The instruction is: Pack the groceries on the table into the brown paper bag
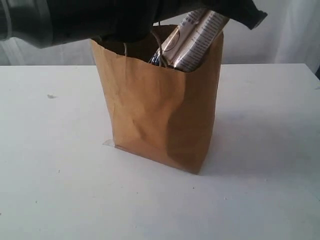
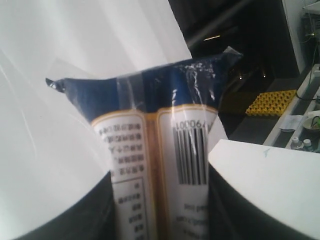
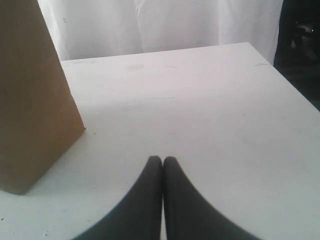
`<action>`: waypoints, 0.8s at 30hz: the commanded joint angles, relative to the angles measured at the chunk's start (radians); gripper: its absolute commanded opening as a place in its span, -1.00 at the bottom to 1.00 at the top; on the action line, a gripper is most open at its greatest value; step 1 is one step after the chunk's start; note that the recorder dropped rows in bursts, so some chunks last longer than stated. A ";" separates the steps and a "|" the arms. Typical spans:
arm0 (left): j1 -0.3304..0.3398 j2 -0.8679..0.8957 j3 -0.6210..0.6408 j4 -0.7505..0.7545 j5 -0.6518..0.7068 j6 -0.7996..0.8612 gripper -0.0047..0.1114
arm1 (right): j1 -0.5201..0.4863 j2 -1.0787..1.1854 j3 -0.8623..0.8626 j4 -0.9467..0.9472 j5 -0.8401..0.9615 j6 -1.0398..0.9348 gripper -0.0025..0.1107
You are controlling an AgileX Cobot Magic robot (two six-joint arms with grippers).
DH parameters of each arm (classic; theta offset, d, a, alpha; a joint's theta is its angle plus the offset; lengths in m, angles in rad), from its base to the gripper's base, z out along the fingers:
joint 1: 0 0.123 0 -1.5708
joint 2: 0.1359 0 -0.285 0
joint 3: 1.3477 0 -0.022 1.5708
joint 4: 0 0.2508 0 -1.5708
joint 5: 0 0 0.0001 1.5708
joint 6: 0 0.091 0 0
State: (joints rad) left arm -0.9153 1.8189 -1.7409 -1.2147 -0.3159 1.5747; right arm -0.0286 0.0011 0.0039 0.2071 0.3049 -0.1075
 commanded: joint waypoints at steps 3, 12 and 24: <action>0.007 -0.023 -0.004 0.093 -0.059 0.024 -0.92 | -0.003 -0.001 -0.004 0.002 -0.010 -0.007 -0.96; -0.023 -0.111 -0.004 0.114 -0.164 -0.055 -0.92 | -0.003 -0.001 -0.004 0.002 -0.010 -0.007 -0.96; -0.027 -0.133 0.099 0.276 -0.441 -0.269 -0.92 | -0.003 -0.001 -0.004 0.002 -0.010 -0.007 -0.96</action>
State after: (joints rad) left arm -0.9373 1.7141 -1.6796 -1.0311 -0.6365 1.4321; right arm -0.0286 0.0011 0.0039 0.2071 0.3049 -0.1075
